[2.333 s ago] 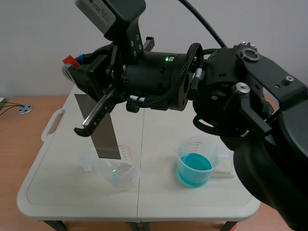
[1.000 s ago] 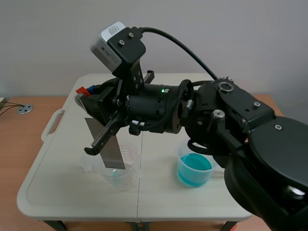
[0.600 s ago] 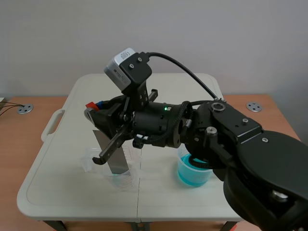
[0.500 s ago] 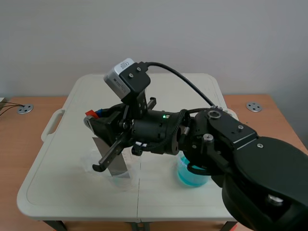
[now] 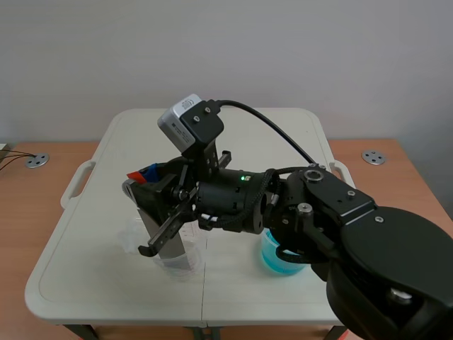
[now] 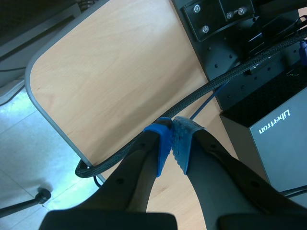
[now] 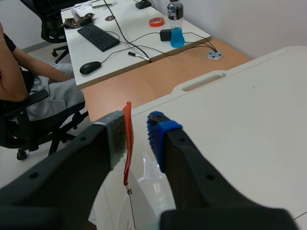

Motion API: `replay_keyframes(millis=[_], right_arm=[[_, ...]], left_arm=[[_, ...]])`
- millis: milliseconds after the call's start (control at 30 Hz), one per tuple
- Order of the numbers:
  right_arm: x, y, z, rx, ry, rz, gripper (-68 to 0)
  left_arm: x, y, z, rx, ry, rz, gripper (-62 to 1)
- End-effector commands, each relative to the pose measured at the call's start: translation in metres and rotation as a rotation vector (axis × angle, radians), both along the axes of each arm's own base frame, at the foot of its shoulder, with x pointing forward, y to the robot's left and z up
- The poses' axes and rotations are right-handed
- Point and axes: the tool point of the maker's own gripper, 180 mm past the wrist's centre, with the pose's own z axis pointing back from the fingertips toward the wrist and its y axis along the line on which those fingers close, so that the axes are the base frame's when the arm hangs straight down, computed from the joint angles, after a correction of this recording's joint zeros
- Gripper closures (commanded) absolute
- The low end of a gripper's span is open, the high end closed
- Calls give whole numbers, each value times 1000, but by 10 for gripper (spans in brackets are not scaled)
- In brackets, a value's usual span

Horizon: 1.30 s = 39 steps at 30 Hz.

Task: Hold the metal plate by the orange handle, dip it into the blue solution, take it out and point at it, then put the plate back in the beaker on the left.
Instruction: 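Return to the home posture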

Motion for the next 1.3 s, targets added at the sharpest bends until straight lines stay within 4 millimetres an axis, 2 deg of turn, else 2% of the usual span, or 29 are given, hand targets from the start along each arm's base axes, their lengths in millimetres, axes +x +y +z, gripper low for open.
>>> replay_keyframes(millis=[0, 267, 333, 367, 400, 500, 733, 900, 1033, 1167, 1267], right_arm=[[9, 2, 21, 46, -42, -6, -196], [25, -12, 26, 49, -61, -55, -306], [31, -17, 28, 51, -64, -76, -335], [33, -20, 29, 52, -66, -86, -353], [35, -22, 29, 53, -67, -95, -373], [40, -27, 31, 56, -71, -112, -427], [43, -30, 32, 58, -73, -128, -543], [43, -30, 34, 63, -79, -128, -667], [43, -33, 38, 53, -100, -135, -665], [43, -50, 50, 36, -152, -182, -665], [40, -66, 57, 17, -186, -218, -665]], left_arm=[[4, -3, 1, -14, -11, 10, -15], [5, -3, 1, -14, -14, 10, -18], [5, -3, 1, -13, -13, 7, -74], [5, -3, 1, -11, -12, 2, -140], [4, -3, 1, -7, -11, -6, -233], [4, 0, -1, 13, -10, -14, -623], [7, 2, -3, 33, -25, 8, -623], [7, 1, -3, 32, -25, 8, -623], [7, 1, -3, 31, -26, 10, -623], [10, -3, -2, 17, -37, 23, -623], [32, -5, 9, -15, -123, 59, -623]])
